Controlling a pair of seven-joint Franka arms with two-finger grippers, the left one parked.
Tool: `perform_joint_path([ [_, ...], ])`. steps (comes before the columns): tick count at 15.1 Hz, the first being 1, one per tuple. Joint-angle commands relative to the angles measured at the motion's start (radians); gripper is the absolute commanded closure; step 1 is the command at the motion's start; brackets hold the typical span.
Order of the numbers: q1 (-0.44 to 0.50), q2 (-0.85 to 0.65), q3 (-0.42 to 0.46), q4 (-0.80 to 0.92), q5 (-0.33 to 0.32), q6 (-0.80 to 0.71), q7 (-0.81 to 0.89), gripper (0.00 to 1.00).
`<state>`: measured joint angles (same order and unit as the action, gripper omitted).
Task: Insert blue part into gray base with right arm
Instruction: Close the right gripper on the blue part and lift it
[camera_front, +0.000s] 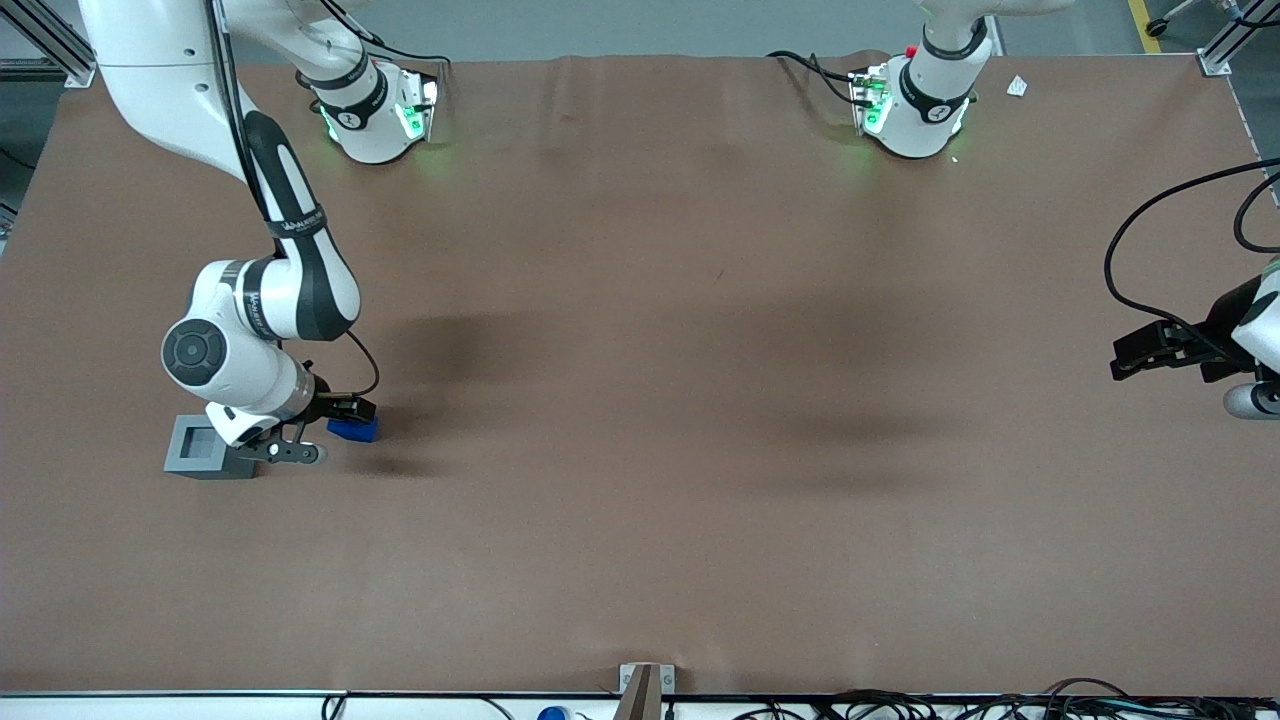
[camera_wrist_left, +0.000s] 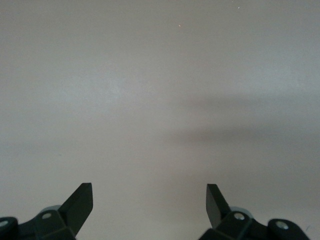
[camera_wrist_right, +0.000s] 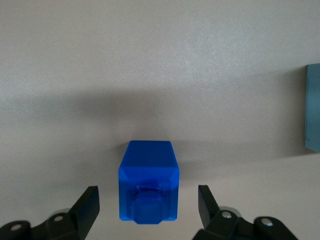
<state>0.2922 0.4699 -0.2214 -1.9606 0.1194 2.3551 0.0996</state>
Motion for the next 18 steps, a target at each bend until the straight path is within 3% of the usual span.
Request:
perform_joint_path([
  [1, 0.001, -0.002, -0.003, -0.018, 0.014, 0.018, 0.009, 0.23],
  [9, -0.005, 0.003, -0.001, -0.031, 0.014, 0.05, 0.009, 0.52],
  [12, -0.007, 0.001, -0.001, -0.031, 0.016, 0.044, 0.011, 0.77],
  [18, -0.01, -0.029, -0.006, -0.018, 0.014, -0.011, -0.001, 0.93],
])
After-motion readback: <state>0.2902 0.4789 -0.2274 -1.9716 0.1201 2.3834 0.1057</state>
